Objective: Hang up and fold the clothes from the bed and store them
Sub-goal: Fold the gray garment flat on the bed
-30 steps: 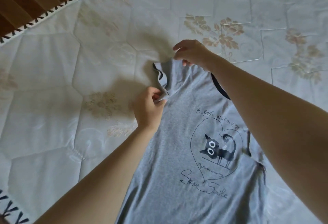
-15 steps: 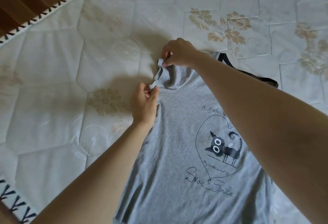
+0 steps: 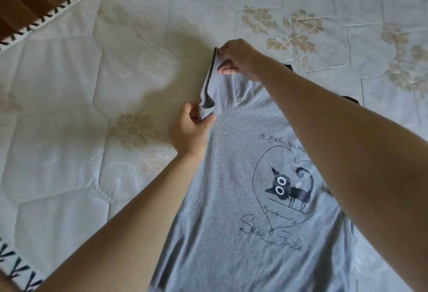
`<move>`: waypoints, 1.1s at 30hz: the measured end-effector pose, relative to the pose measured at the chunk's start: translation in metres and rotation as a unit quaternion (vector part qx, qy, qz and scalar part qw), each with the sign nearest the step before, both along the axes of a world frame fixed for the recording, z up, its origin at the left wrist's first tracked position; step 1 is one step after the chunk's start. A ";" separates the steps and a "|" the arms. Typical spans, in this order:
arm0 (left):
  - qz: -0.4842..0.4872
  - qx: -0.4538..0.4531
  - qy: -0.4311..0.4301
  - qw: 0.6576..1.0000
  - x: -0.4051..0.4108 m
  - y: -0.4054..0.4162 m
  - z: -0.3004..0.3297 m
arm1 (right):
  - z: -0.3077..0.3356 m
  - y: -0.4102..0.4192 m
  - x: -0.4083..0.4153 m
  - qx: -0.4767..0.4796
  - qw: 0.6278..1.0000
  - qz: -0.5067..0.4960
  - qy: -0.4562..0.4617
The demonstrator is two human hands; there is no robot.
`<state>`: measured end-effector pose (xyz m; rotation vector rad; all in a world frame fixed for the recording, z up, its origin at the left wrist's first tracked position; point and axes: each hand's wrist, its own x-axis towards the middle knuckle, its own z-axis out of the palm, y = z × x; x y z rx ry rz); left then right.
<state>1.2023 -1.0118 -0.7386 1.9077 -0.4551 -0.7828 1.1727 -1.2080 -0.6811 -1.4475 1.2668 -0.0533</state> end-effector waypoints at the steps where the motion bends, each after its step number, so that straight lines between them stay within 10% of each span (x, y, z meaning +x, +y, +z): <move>1: -0.012 -0.012 -0.031 0.999 -0.001 0.001 -0.001 | 0.000 0.000 -0.003 0.014 0.999 -0.020 -0.020; 9: -0.256 -0.091 -0.440 0.856 -0.019 0.009 0.002 | -0.012 0.005 -0.064 -0.031 0.995 -0.064 -0.073; 17: -0.368 -0.128 -0.484 0.783 -0.019 0.015 -0.009 | -0.019 0.010 -0.108 -0.136 0.988 0.033 0.071; 33: -0.400 -0.121 -0.481 0.771 -0.021 0.038 -0.023 | -0.038 -0.001 -0.061 -0.248 0.953 0.062 0.163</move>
